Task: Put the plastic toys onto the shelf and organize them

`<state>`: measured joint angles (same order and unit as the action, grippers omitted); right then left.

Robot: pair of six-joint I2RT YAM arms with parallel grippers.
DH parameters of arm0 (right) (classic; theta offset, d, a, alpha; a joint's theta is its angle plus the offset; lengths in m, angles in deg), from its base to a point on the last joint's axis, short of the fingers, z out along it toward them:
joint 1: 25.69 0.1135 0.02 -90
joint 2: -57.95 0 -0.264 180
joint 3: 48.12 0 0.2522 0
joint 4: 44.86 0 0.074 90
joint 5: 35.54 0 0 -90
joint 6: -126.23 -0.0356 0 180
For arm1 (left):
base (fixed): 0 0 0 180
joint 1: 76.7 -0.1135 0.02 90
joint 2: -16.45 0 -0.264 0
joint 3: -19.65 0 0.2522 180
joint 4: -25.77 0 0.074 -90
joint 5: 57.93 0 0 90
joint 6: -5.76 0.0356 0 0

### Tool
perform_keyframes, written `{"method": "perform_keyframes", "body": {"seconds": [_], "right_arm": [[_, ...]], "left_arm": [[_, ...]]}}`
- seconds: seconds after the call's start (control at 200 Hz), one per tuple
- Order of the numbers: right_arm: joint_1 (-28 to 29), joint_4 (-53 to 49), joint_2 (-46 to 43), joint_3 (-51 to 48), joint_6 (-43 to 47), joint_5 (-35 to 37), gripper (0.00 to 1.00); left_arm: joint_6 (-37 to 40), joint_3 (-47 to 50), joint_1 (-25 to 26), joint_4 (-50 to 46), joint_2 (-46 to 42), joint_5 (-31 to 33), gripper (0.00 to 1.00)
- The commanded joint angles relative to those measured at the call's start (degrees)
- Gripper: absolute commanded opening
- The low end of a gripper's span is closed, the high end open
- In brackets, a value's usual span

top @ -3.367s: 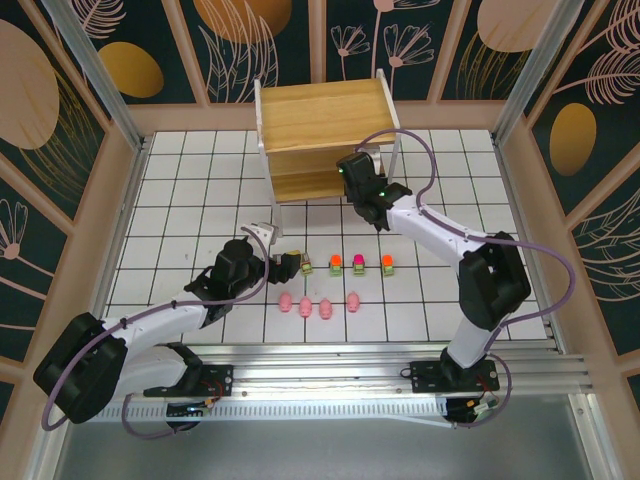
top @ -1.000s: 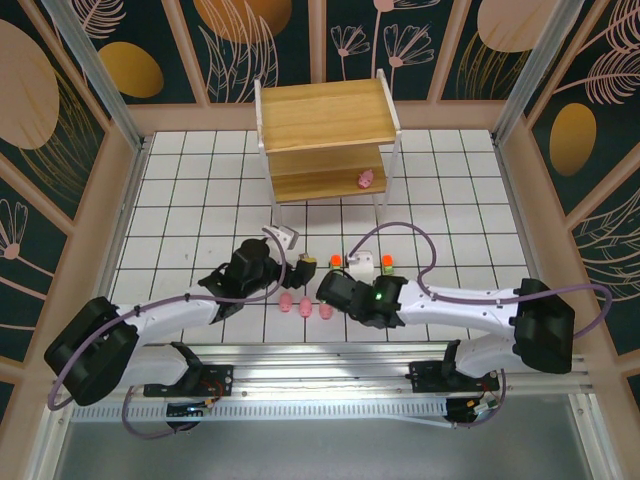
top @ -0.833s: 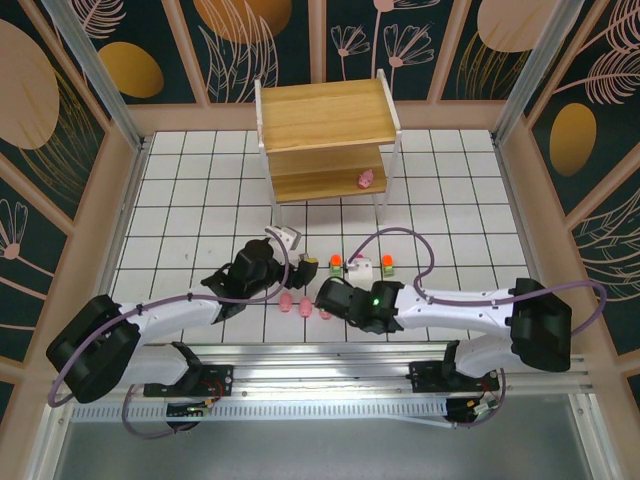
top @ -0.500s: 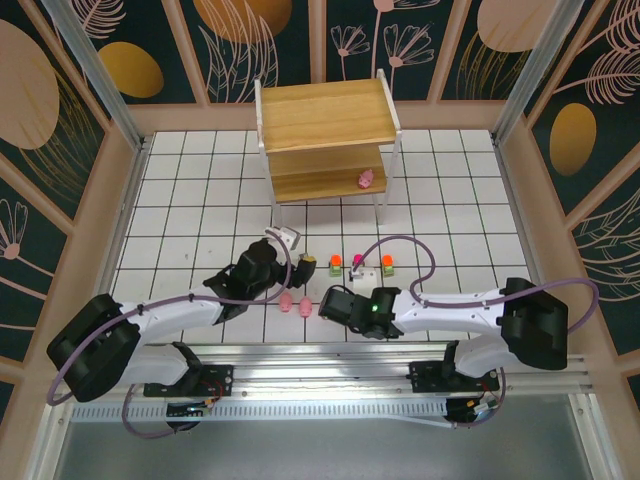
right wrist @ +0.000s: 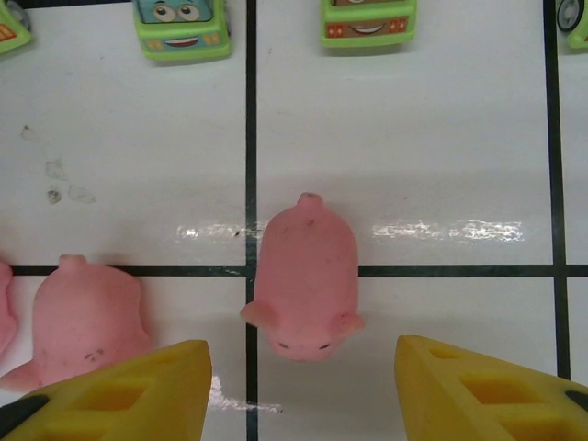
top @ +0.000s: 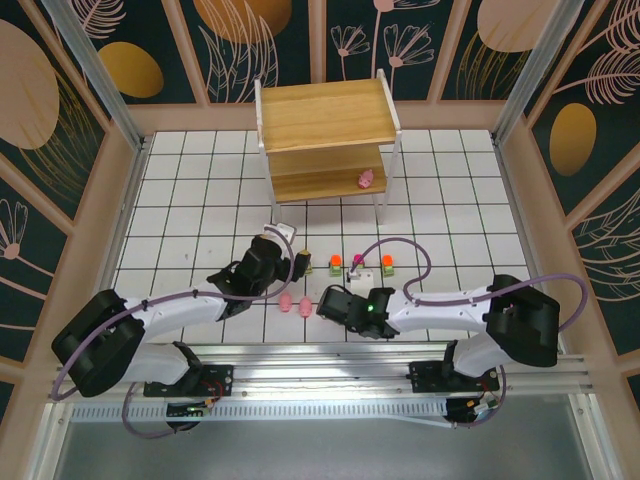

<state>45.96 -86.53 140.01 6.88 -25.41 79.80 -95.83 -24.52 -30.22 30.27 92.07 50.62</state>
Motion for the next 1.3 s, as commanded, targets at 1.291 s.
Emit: {"method": "perform_keyframes", "body": {"seconds": [1.291], "right_arm": [[-4.68, 4.87, 5.30, 0.60, 5.92, -0.03, 0.44]], "left_arm": [[-4.39, 0.71, -7.61, 0.41, -0.57, -9.66, 0.87]]}}
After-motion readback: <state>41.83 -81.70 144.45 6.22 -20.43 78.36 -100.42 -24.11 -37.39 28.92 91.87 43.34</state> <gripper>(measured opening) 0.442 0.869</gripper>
